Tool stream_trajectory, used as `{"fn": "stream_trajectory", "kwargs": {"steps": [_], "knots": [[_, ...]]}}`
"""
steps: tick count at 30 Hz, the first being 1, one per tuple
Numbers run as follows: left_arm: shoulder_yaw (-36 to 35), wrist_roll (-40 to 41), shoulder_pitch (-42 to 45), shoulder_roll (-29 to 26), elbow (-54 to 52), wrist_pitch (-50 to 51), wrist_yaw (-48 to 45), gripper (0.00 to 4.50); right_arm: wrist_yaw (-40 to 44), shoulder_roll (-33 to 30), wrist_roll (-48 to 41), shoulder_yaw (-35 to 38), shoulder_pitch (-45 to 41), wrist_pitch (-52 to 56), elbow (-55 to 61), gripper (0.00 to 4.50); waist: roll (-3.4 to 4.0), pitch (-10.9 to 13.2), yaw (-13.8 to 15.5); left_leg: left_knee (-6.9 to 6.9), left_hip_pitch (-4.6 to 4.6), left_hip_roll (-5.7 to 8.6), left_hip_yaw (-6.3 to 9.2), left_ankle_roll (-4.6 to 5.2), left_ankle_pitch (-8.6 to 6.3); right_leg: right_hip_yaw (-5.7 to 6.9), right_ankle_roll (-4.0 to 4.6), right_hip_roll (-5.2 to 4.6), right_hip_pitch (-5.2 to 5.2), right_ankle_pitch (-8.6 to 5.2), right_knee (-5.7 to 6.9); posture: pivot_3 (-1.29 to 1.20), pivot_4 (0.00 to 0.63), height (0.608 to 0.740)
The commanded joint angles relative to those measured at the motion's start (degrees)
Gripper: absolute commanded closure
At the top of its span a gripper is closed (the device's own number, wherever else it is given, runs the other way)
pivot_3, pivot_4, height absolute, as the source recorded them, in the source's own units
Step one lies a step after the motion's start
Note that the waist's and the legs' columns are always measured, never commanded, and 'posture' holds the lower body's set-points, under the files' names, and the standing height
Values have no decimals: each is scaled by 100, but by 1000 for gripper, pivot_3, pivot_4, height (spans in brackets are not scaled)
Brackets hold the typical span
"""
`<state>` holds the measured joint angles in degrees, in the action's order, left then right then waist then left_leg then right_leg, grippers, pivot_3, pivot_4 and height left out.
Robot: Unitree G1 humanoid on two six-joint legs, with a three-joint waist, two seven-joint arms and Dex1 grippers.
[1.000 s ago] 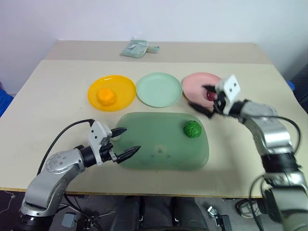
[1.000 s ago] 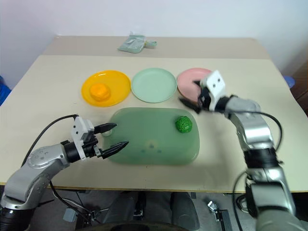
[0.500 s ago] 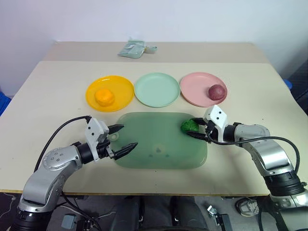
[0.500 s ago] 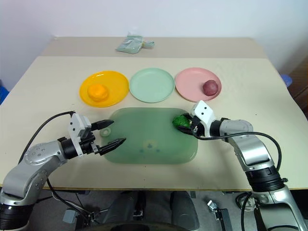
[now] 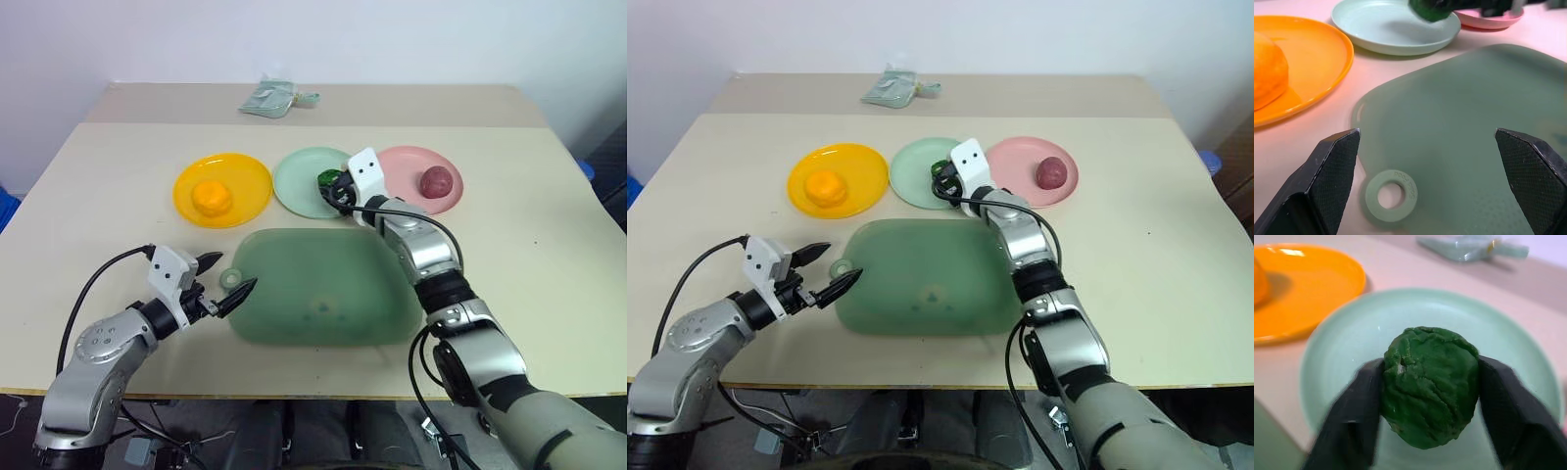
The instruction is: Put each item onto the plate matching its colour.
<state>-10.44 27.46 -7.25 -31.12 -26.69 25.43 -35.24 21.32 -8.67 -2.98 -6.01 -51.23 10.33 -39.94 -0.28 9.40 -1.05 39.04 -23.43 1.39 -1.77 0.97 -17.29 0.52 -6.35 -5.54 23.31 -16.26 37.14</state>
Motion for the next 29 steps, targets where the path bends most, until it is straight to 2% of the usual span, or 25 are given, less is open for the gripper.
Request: {"fn": "stream_trajectory", "kwargs": {"steps": [1,6,12,15,18,23,29], "knots": [[-236,8,-105,60,-369,-110,201,0,189,-48,-50,177,-152,-609,80,46,1,0,-21,0,0,0,0,0,0,0,0,1,1,0,0,0,150,740],[-427,-66,-327,191,-486,-223,454,0,912,-705,-7,169,512,-1142,809,46,1,0,-7,-1,0,-3,0,-1,0,0,0,3,1,0,2,0,150,740],[-965,-291,-501,219,-138,-545,711,0,2009,-1936,-1001,1013,1792,-485,2423,46,2,1,26,0,0,-4,0,5,-3,-1,-1,-1,-6,0,-6,0,150,740],[-1327,-363,-612,65,444,-815,519,0,2826,-2984,-1467,1595,3079,-22,3316,46,2,-1,56,-3,2,-7,2,22,-13,0,0,0,-11,0,-10,0,150,740],[-1439,-405,-630,-70,778,-978,368,0,3216,-3544,-1744,1957,3832,211,3688,46,3,-1,27,-4,4,-11,2,35,-20,0,0,0,-16,-1,-20,0,150,740],[-1469,-462,-562,-83,1033,-1115,364,0,3224,-3841,-1711,2270,4226,221,3509,46,5,-2,-17,-3,31,-22,-4,41,-26,-3,5,-2,-34,-2,-16,0,150,740],[-1303,-501,-590,35,854,-1058,482,0,3152,-3761,-1587,2187,3985,31,3188,46,5,-2,33,-6,20,-20,-4,42,-28,-3,2,-6,-26,-1,-19,0,150,740]]}}
